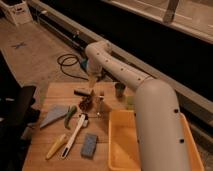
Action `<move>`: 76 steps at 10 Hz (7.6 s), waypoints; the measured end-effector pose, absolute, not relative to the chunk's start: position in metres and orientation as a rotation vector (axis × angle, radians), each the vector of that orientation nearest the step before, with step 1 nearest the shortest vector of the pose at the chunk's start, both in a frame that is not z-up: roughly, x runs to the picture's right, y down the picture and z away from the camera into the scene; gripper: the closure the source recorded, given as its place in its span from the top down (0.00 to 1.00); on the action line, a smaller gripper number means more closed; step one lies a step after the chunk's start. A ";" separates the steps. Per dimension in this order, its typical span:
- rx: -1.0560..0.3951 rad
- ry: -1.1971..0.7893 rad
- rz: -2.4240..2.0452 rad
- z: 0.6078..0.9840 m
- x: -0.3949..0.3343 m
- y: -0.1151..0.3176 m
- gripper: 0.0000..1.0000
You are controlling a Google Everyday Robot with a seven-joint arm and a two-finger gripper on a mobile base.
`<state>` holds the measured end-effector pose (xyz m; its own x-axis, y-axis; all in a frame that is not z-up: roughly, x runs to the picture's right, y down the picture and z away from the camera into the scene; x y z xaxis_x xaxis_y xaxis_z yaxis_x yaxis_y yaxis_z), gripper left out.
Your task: Place eraser in plastic cup
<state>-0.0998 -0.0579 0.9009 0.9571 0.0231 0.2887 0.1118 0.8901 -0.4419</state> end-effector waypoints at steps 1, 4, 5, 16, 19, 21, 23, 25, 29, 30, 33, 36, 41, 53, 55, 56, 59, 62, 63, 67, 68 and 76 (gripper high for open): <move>-0.475 -0.297 -0.045 0.907 -0.117 -0.053 0.65; -0.470 -0.287 -0.078 0.926 -0.160 -0.032 0.65; -0.464 -0.286 -0.084 0.929 -0.162 -0.030 0.65; -0.518 -0.293 0.042 0.970 -0.166 -0.013 0.65; -0.578 -0.264 0.106 0.991 -0.154 0.008 0.65; -0.596 -0.243 0.129 0.999 -0.148 0.016 0.58; -0.591 -0.231 0.133 0.999 -0.146 0.018 0.37; -0.578 -0.228 0.133 0.998 -0.143 0.017 0.18; -0.522 -0.277 0.131 0.970 -0.141 -0.009 0.00; -0.504 -0.292 0.123 0.958 -0.139 -0.019 0.00; -0.446 -0.333 0.087 0.918 -0.125 -0.049 0.00; -0.415 -0.311 0.076 0.895 -0.078 -0.062 0.00; -0.421 -0.165 0.176 0.860 0.045 -0.043 0.00; -0.468 -0.061 0.238 0.850 0.089 -0.008 0.00; -0.481 -0.027 0.274 0.850 0.115 0.002 0.00; -0.487 -0.009 0.309 0.847 0.133 0.009 0.00; -0.496 0.042 0.387 0.839 0.169 0.023 0.00; -0.530 0.064 0.449 0.841 0.181 0.037 0.02; -0.544 0.065 0.458 0.843 0.181 0.041 0.09; -0.581 0.054 0.480 0.852 0.176 0.050 0.47; -0.591 0.059 0.491 0.855 0.179 0.054 0.58; -0.500 0.046 0.569 0.840 0.199 0.045 0.62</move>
<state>0.1990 0.0446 0.8400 0.8445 0.5052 -0.1775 -0.5272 0.7266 -0.4405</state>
